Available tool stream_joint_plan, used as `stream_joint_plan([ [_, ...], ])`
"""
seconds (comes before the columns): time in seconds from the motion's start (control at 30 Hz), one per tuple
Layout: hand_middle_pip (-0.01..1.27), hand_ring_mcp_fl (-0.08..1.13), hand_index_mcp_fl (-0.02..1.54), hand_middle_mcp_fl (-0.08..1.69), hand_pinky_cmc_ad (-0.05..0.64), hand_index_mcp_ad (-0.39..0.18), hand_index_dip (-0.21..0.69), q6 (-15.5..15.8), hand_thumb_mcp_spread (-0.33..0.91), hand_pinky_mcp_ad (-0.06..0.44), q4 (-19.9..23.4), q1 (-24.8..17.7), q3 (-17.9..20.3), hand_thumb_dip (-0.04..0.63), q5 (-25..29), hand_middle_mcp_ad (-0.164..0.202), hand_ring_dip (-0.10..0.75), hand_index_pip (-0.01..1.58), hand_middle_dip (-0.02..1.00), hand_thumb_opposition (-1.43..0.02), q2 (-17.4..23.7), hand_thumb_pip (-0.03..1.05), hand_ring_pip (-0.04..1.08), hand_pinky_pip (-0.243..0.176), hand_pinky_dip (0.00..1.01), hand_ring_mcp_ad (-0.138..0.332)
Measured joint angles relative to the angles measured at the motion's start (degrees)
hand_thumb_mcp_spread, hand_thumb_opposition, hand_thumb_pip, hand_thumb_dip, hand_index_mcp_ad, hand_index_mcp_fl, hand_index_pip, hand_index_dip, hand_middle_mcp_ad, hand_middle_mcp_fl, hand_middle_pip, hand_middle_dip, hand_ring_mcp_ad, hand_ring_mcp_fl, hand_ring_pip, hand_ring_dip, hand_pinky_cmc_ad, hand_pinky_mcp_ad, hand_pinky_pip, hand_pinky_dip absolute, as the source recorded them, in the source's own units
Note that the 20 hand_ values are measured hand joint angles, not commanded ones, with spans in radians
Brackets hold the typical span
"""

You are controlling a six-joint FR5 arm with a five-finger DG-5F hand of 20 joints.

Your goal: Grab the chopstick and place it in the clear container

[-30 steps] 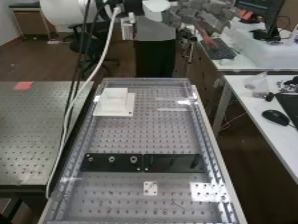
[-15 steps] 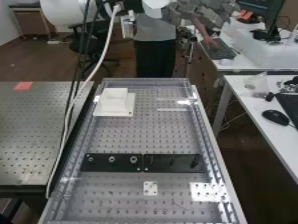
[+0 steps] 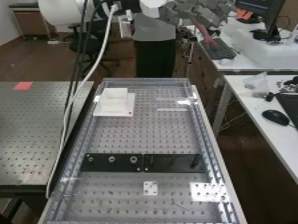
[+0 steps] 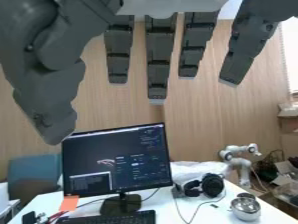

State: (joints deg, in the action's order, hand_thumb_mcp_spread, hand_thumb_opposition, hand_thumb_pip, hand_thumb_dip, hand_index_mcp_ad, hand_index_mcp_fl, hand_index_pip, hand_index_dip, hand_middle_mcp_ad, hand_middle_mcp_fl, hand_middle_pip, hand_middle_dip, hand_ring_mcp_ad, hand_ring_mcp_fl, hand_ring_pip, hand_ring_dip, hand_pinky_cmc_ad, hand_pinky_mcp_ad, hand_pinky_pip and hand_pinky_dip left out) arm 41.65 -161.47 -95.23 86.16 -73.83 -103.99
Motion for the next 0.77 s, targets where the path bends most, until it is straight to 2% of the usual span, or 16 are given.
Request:
stream_joint_plan([
  [0.77,0.10,0.15,0.36,0.48,0.398,-0.178,0.035,0.66,0.21,0.328,1.57,-0.29,0.88,0.162,-0.81,0.035,0.267,0.08,0.38,-0.76,0.57,0.65,0.11,-0.075,0.53,0.086],
])
